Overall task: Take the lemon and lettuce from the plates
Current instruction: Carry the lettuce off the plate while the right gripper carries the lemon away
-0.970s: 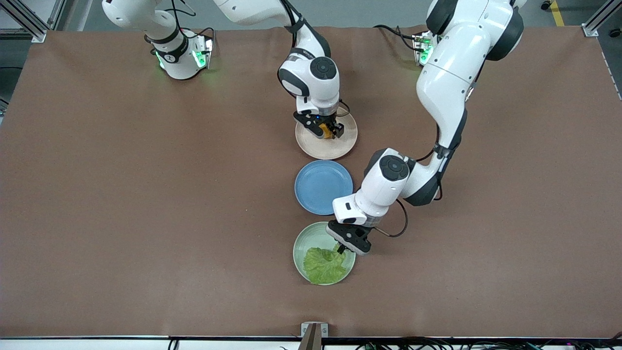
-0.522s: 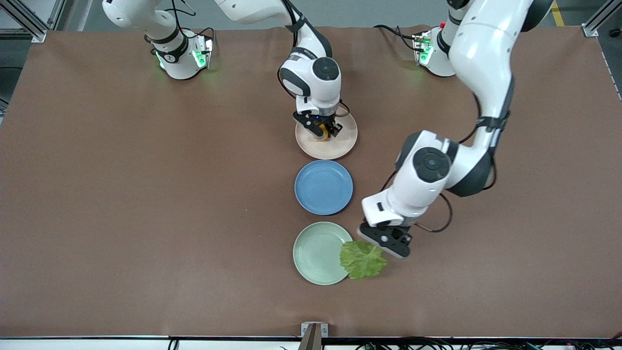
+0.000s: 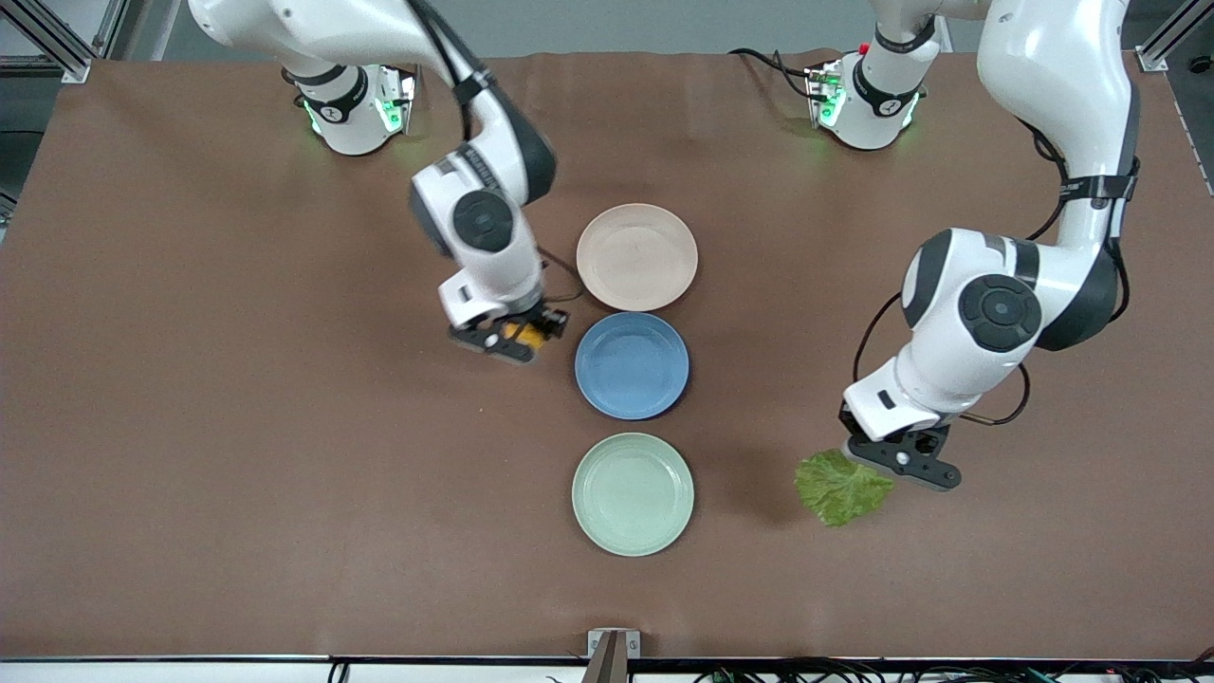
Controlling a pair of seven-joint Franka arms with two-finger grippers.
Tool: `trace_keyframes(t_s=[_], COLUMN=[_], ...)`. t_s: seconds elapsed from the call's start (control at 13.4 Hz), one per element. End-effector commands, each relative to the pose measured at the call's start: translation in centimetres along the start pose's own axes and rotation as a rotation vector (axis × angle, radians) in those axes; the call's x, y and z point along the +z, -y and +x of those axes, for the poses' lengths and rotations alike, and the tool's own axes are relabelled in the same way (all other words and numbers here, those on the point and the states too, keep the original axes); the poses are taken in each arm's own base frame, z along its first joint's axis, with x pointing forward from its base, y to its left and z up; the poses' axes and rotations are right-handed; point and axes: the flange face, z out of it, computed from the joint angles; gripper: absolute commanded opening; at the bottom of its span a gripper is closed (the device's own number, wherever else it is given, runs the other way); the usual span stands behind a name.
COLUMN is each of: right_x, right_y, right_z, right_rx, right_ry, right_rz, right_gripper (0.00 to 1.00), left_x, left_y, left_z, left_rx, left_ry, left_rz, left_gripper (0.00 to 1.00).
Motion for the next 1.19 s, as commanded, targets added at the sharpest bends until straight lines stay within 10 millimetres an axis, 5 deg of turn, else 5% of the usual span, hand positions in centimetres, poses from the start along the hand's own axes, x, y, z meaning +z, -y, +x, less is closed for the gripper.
trace_keyframes(t_s=[0.0, 0.3, 0.75, 0.82, 0.9, 0.97, 1.12], right_x=[1.4, 3.1, 4.4, 5.3, 6.1, 7.2, 8.7], right_y=[-6.7, -16.3, -25.2, -25.9, -26.6, -27.2, -27.7], right_z=[4.4, 10.4, 14.8, 14.5, 14.2, 13.7, 12.9], right_rx=[-0.106, -0.23, -0.356, -0.37, -0.381, -0.387, -0.387], right_ry=[0.025, 0.042, 0.021, 0.011, -0.001, -0.013, -0.042], right_rz=[-0.011, -0.007, 0.012, 0.013, 0.014, 0.014, 0.016], right_gripper=[0.02, 0.02, 0.02, 0.02, 0.01, 0.01, 0.01], left_x=[2.7, 10.2, 12.5, 12.6, 12.4, 12.2, 10.5], left_y=[1.4, 8.0, 9.8, 9.6, 9.6, 9.8, 9.7], left_z=[-3.5, -8.1, -9.5, -9.4, -9.2, -9.3, -8.9], left_rx=[-0.012, -0.051, -0.083, -0.078, -0.081, -0.098, -0.209], left_ry=[0.038, -0.014, 0.003, 0.006, 0.003, 0.001, -0.02], left_rz=[0.008, 0.04, 0.035, 0.034, 0.034, 0.033, 0.03], left_gripper=[0.0, 0.0, 0.08, 0.27, 0.78, 1.0, 1.0])
